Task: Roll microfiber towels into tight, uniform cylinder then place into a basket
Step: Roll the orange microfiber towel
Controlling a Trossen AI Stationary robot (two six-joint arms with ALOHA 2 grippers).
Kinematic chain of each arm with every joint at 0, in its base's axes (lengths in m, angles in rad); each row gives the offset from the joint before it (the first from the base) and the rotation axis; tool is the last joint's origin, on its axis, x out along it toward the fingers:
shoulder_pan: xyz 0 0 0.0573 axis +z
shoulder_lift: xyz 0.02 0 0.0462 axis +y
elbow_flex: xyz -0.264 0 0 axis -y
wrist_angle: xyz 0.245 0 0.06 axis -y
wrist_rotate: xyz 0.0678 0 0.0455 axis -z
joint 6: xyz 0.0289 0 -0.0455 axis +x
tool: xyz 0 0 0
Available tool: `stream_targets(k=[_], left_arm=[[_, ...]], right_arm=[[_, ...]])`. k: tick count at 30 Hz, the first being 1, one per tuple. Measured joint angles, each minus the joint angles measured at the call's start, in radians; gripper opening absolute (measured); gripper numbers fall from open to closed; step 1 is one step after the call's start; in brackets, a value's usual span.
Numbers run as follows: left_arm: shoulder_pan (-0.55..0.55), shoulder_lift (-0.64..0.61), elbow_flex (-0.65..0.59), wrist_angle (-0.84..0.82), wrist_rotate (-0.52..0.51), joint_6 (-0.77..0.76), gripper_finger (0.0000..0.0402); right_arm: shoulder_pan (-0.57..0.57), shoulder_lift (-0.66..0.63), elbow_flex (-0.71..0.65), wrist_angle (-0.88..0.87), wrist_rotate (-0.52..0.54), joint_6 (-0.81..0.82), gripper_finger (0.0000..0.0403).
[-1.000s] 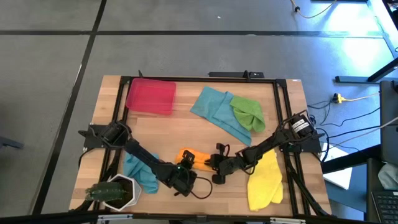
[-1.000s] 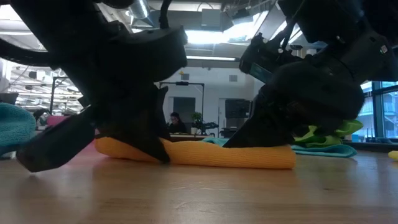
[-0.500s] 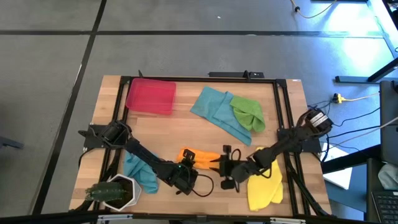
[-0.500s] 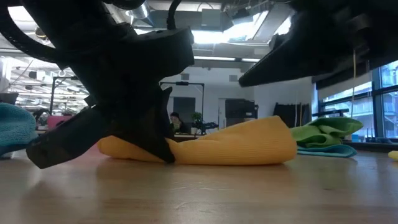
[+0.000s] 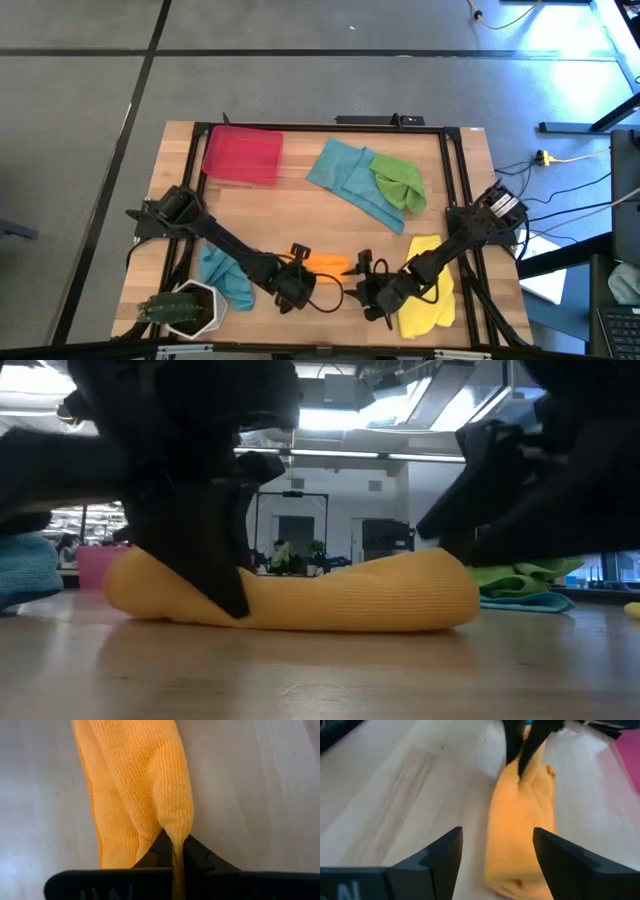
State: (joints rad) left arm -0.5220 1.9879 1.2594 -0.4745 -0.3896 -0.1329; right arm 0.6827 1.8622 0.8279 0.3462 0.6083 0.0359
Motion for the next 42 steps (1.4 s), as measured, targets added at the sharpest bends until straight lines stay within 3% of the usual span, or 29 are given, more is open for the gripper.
stream_targets(k=[8,14,26,38,42], left_arm=[[0.042,-0.003,0.001,0.024,0.084,-0.007,0.0000],[0.050,-0.003,0.002,0.036,0.109,0.009,0.0000],[0.049,-0.003,0.002,0.042,0.112,0.012,0.0000],[0.048,-0.004,0.003,0.043,0.120,0.012,0.0000],[0.048,-0.004,0.003,0.042,0.121,0.013,0.0000]], right_arm=[[0.001,0.112,0.076,0.007,0.006,-0.110,0.0240],[0.001,0.154,0.144,-0.102,0.141,-0.176,0.0240],[-0.011,0.152,0.156,-0.223,0.177,-0.088,0.0233],[-0.011,0.151,0.155,-0.246,0.174,-0.076,0.0098],[-0.021,0.151,0.155,-0.268,0.120,-0.025,0.0047]])
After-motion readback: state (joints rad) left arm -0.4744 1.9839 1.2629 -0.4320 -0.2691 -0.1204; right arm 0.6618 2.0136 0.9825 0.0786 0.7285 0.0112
